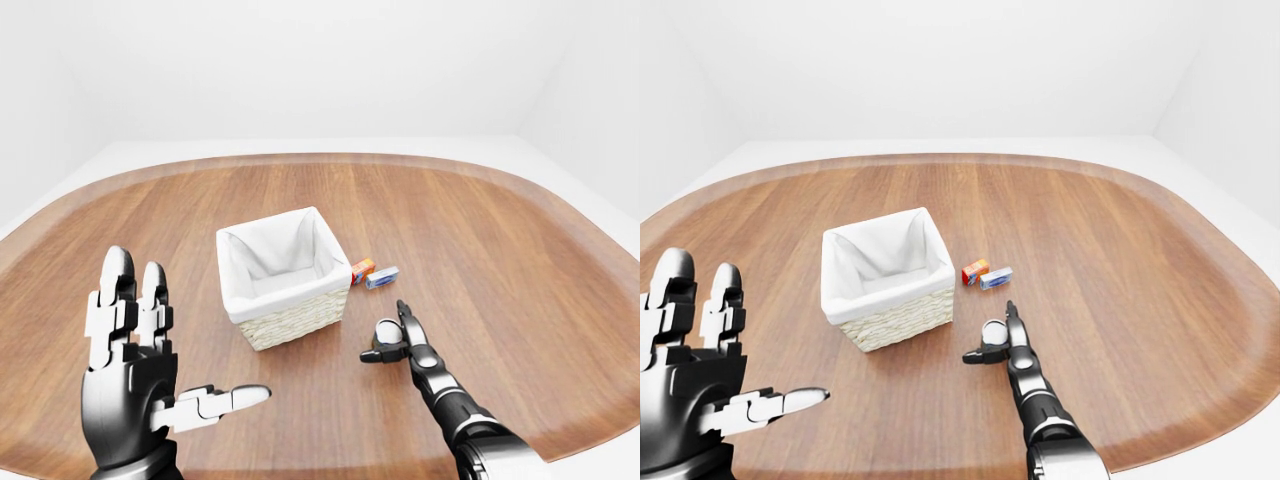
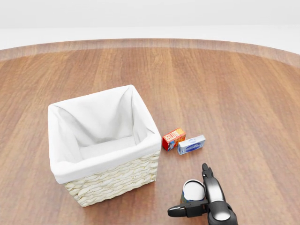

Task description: Pick up the alphabet soup and put it in the basket.

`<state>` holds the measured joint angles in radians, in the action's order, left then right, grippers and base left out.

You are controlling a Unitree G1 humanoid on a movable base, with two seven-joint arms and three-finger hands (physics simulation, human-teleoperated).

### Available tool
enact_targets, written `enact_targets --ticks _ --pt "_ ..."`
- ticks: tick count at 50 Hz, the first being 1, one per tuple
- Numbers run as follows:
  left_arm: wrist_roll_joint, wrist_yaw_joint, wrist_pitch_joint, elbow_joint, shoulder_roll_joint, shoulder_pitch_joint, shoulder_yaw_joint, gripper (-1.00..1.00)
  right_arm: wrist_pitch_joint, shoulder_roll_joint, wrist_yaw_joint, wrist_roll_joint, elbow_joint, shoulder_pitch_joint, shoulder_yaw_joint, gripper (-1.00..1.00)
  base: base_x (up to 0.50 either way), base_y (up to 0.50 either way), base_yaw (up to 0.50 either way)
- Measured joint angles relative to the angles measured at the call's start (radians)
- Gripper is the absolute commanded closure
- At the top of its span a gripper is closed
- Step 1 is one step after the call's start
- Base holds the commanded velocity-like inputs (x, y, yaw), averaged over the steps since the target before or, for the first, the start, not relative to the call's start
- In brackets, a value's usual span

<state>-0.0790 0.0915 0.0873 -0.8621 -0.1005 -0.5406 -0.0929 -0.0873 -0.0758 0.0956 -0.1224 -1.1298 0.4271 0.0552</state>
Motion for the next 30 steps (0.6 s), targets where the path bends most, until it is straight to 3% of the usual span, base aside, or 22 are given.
enact_targets --ticks 20,30 --pt "-0.009 0.011 0.000 -0.011 -0.003 -0.018 0.002 -1.00 0.000 0.001 0.024 -0.030 -0.058 0.038 0.009 -1.00 0.00 0.00 0.00" --pt "-0.010 0.012 0.000 -0.011 -0.001 -0.020 0.005 -1.00 0.000 0.011 0.170 -0.131 -0.121 0.063 -0.023 -1.00 0.00 0.00 0.00"
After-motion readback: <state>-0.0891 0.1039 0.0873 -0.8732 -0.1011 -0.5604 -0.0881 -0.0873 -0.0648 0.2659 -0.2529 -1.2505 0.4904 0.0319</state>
